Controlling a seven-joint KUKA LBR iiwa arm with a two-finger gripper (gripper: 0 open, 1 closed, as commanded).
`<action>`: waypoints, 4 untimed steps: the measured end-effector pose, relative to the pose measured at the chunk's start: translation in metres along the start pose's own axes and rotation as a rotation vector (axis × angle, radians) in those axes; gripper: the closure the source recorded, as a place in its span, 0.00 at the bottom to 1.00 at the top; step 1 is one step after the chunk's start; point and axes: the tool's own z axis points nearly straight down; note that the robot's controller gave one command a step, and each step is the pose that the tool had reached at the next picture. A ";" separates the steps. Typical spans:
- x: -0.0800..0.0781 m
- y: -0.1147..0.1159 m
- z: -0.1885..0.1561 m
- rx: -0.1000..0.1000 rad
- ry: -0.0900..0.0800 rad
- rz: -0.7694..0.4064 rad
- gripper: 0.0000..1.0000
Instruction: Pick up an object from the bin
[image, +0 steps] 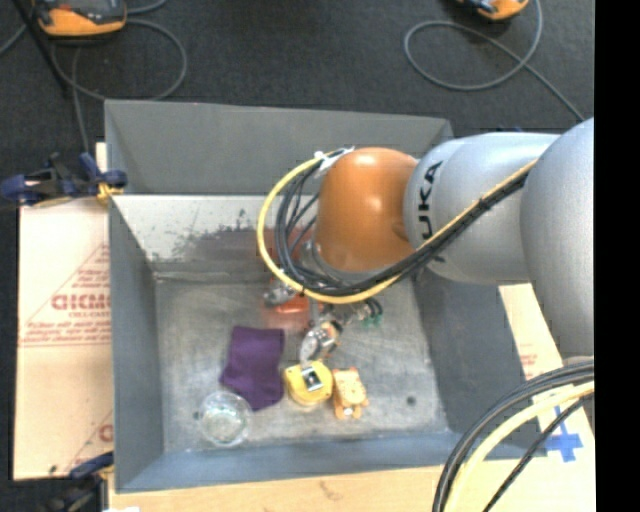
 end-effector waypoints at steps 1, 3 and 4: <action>0.008 -0.006 -0.007 -0.001 0.002 0.027 0.00; -0.012 0.021 0.031 0.000 0.004 0.314 0.00; -0.012 0.021 0.030 0.000 0.003 0.314 0.00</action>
Offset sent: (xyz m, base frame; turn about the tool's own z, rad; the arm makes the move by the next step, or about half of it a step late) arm -0.0010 0.0241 -0.0383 0.3138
